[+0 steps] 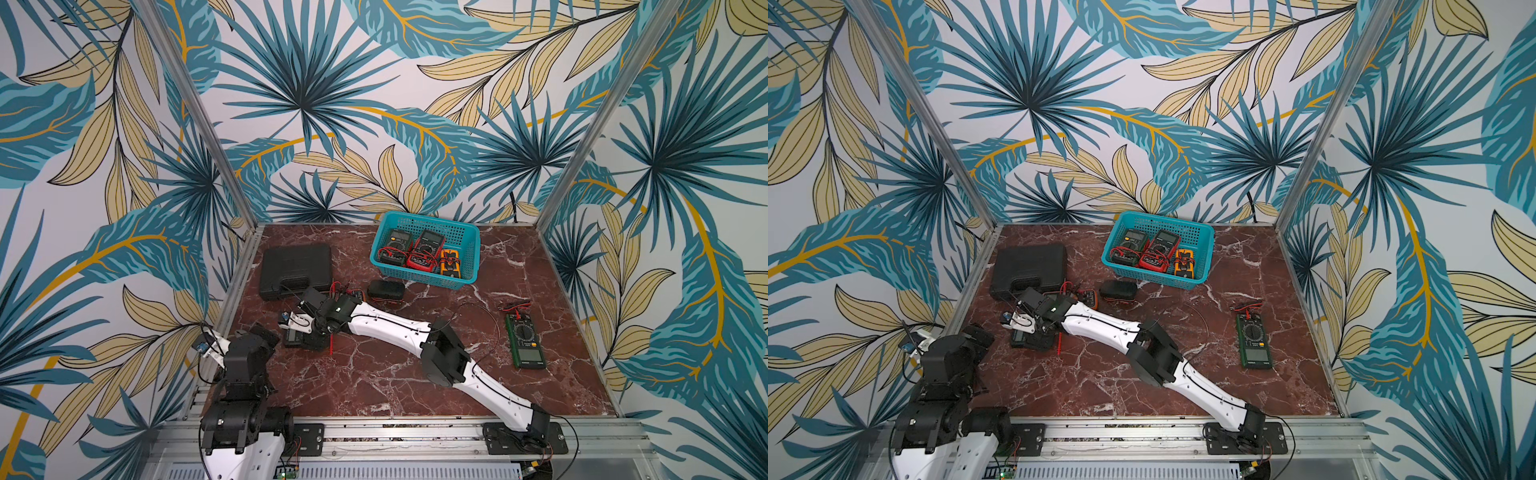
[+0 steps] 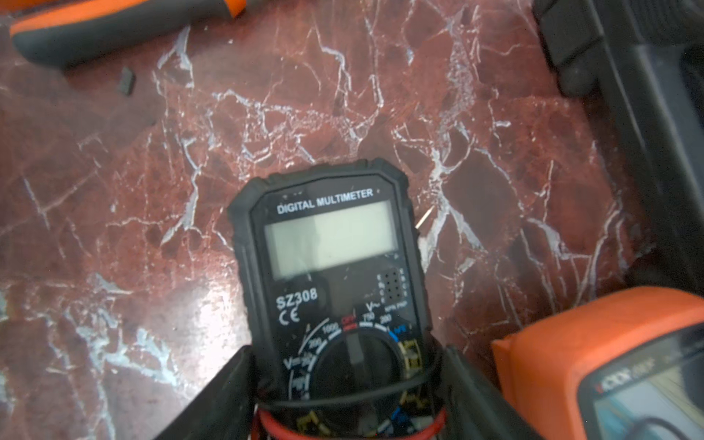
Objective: Put the multimeter into the basket
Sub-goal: Pick up the multimeter from the center of the board.
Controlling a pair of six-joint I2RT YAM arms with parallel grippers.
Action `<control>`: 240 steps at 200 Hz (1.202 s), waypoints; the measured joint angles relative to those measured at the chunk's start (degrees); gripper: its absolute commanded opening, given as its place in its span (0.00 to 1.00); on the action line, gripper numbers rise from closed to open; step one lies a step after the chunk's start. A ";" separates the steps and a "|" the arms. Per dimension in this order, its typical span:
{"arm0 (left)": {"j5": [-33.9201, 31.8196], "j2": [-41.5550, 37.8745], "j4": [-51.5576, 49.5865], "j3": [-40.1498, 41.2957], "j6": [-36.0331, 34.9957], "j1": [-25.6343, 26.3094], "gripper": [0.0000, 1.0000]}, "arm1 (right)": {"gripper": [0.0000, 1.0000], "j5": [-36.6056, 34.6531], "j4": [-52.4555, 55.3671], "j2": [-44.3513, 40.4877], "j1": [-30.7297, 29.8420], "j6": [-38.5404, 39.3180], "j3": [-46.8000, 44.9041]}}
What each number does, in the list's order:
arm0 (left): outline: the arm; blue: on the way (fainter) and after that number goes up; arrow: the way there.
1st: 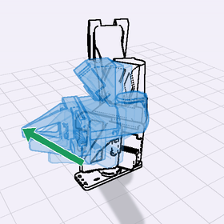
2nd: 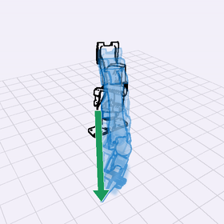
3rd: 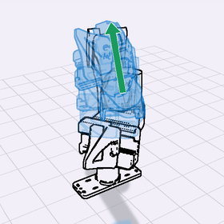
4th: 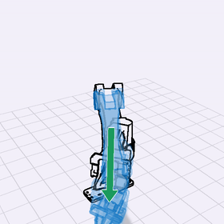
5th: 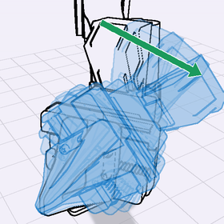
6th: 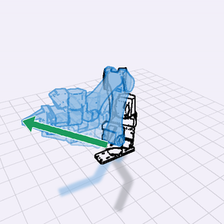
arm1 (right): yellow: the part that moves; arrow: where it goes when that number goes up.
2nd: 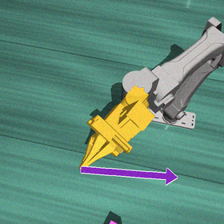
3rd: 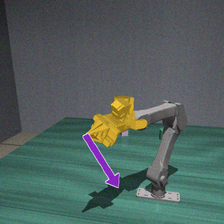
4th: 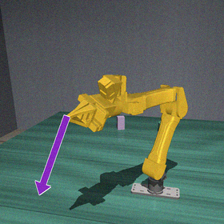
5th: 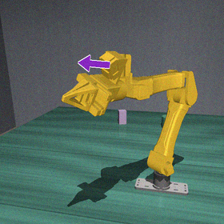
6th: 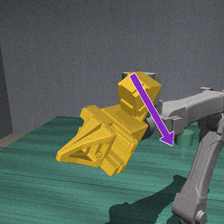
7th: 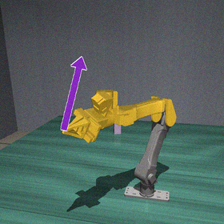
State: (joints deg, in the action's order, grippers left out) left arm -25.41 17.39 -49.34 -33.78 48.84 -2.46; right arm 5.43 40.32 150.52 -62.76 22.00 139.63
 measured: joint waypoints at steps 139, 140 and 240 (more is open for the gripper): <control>2.80 -0.15 1.88 0.00 0.50 -0.02 1.00 | 0.26 -19.17 0.35 -22.16 -2.36 -9.88 -33.90; 2.84 -0.15 1.90 0.00 0.50 -0.02 1.00 | 0.26 -19.21 0.33 -22.29 -2.36 -9.97 -34.10; 4.90 -0.11 3.85 0.02 0.63 -0.02 1.00 | 0.73 -17.94 2.49 -27.32 -1.51 -15.30 -41.07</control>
State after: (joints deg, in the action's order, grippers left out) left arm -20.51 17.28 -45.50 -33.76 49.47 -2.48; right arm -12.51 42.81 123.20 -64.27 6.70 98.56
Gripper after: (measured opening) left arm 0.999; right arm 0.702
